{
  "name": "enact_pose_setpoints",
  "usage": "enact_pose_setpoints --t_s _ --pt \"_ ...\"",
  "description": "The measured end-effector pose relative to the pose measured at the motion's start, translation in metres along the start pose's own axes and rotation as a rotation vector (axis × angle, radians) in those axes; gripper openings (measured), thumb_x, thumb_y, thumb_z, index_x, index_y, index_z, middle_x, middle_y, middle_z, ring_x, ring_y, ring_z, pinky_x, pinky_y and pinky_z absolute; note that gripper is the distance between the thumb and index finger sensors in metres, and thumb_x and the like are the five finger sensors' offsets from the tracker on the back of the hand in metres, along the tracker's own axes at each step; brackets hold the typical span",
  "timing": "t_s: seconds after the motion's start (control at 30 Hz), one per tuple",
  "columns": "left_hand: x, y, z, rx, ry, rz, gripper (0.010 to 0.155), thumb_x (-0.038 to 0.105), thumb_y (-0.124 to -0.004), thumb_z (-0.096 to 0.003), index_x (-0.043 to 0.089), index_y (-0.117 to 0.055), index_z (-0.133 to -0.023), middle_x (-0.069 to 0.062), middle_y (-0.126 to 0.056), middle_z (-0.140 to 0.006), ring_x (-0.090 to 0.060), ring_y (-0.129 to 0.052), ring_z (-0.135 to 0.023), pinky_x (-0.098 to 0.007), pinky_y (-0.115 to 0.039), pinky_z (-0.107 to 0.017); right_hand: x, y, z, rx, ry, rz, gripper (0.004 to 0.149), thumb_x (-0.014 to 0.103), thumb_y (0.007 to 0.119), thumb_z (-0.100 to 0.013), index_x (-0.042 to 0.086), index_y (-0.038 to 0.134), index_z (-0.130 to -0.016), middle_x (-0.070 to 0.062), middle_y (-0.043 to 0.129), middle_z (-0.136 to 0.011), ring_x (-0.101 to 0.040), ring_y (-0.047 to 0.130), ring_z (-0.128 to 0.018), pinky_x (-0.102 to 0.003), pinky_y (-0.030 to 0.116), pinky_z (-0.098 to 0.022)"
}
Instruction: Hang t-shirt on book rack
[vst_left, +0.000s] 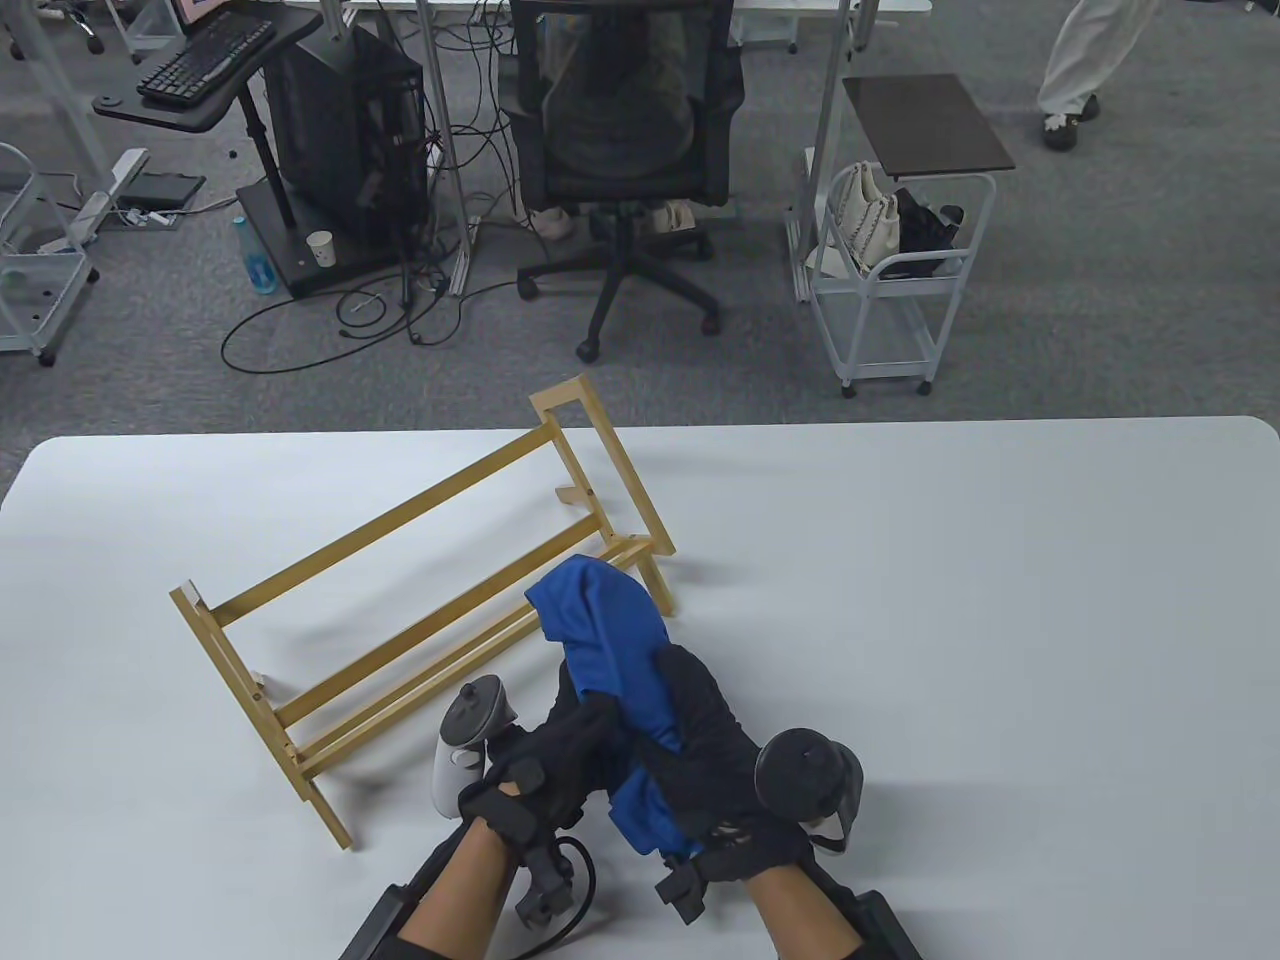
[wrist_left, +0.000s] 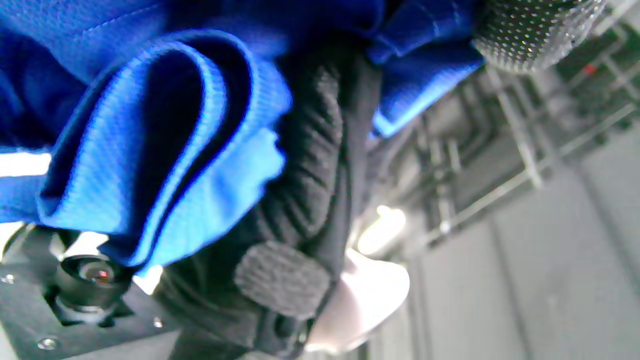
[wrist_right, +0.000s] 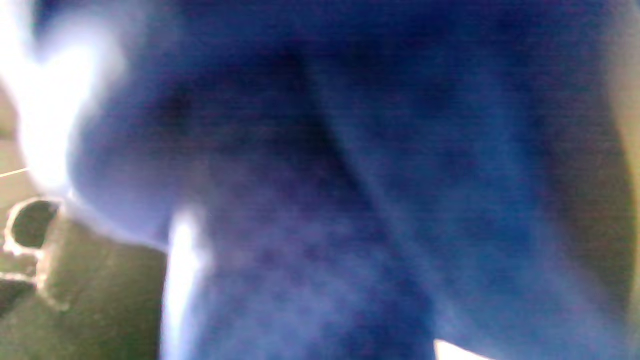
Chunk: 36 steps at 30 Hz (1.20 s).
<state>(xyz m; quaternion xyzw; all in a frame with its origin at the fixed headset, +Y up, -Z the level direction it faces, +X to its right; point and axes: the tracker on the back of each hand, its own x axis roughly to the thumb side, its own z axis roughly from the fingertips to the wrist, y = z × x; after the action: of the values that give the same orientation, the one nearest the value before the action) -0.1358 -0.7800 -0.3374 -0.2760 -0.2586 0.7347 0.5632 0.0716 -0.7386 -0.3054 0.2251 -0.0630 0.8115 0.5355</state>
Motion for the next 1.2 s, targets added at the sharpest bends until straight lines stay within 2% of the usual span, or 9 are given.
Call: enact_pose_setpoints --t_s 0.17,0.37,0.7,1.2 --pt "-0.001 -0.001 0.000 -0.012 -0.008 0.029 0.096 0.074 -0.061 -0.0622 0.045 0.023 -0.099 -0.018 0.006 -0.123 -0.052 -0.028 -0.117 -0.071 -0.059 -0.072 -0.004 0.006 0.001 0.046 0.008 -0.012 0.076 0.032 0.080 -0.057 0.027 0.029 -0.112 -0.018 0.035 -0.114 -0.046 0.061 -0.093 -0.059 0.066 -0.065" --pt "-0.001 -0.001 0.000 -0.004 -0.013 0.029 0.094 0.069 -0.064 -0.0633 0.051 0.021 -0.098 -0.018 0.007 -0.122 -0.055 -0.025 -0.115 -0.071 -0.061 -0.071 -0.010 0.013 0.000 0.106 0.025 -0.014 0.073 0.034 0.075 -0.059 0.028 0.026 -0.112 -0.018 0.029 -0.114 -0.047 0.055 -0.096 -0.061 0.062 -0.067" --pt "-0.005 -0.002 0.000 0.020 -0.012 -0.004 0.093 0.062 -0.064 -0.0655 0.050 0.023 -0.097 -0.018 0.007 -0.121 -0.055 -0.023 -0.115 -0.070 -0.058 -0.073 -0.009 0.021 0.001 0.192 0.057 -0.013 0.072 0.033 0.073 -0.060 0.029 0.022 -0.112 -0.018 0.022 -0.114 -0.050 0.042 -0.099 -0.065 0.053 -0.070" --pt "-0.004 0.004 0.001 0.059 0.029 -0.103 0.090 0.046 -0.066 -0.0677 0.049 0.018 -0.098 -0.019 -0.002 -0.121 -0.050 -0.031 -0.115 -0.067 -0.058 -0.074 -0.021 0.013 -0.001 0.317 0.114 -0.274 0.070 0.040 0.073 -0.061 0.027 0.031 -0.115 -0.021 0.021 -0.116 -0.052 0.031 -0.101 -0.070 0.044 -0.071"
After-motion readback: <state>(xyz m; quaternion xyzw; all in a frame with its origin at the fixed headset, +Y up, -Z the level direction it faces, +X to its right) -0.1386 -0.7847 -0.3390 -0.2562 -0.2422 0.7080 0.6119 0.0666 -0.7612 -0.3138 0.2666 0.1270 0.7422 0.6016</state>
